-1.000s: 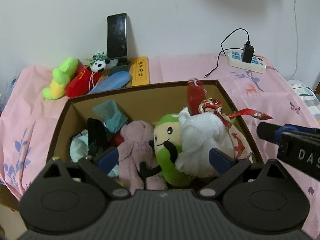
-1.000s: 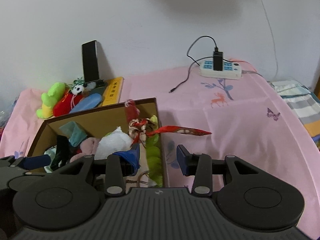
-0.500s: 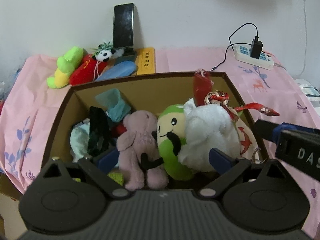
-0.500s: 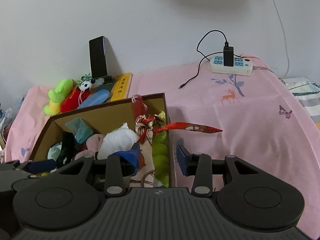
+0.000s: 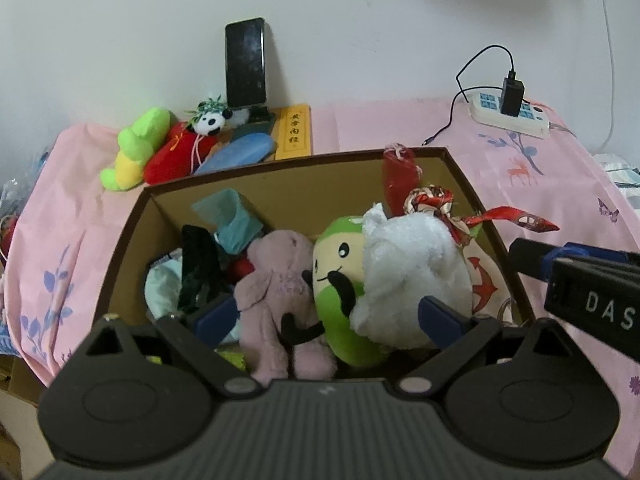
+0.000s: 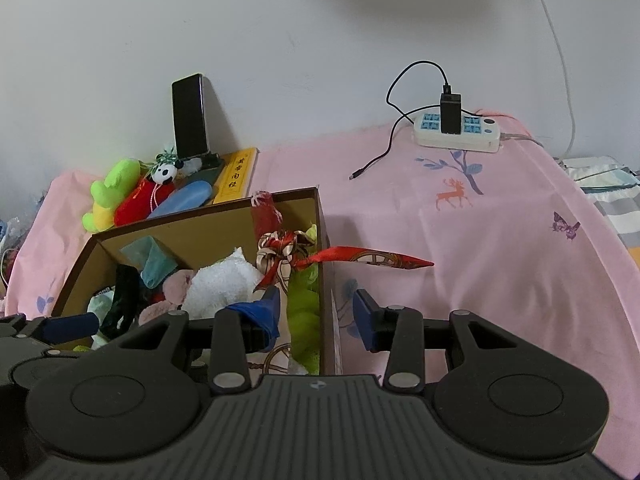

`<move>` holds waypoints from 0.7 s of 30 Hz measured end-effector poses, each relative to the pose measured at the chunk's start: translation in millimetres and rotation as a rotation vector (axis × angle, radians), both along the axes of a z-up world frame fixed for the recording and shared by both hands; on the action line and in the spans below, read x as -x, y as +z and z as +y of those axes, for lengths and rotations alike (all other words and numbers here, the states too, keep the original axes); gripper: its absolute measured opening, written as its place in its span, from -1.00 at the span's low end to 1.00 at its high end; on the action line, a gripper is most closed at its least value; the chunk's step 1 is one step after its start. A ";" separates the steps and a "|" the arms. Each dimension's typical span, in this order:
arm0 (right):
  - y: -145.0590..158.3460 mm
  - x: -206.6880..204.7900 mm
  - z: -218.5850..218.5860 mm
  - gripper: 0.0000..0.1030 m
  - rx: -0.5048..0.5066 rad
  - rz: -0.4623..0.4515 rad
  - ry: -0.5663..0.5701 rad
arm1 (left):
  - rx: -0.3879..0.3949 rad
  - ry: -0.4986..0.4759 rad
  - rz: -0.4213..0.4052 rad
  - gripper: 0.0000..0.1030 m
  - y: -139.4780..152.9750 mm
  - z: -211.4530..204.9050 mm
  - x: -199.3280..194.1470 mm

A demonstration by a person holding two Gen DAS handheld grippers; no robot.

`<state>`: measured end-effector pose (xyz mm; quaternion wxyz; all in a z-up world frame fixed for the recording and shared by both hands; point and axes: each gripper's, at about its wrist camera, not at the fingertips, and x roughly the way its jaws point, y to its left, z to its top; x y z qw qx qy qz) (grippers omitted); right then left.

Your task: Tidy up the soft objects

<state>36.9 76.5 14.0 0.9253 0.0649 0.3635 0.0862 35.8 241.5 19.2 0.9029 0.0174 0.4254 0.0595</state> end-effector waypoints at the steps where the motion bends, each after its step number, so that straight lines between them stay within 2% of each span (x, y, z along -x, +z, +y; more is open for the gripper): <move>1: -0.1 0.1 0.0 -0.53 0.001 0.001 -0.001 | -0.001 -0.001 0.002 0.91 -0.8 -0.2 -0.3; 21: -1.5 3.0 2.0 -0.53 0.017 -0.001 -0.009 | 0.026 -0.032 0.003 0.91 -4.8 -0.7 -0.7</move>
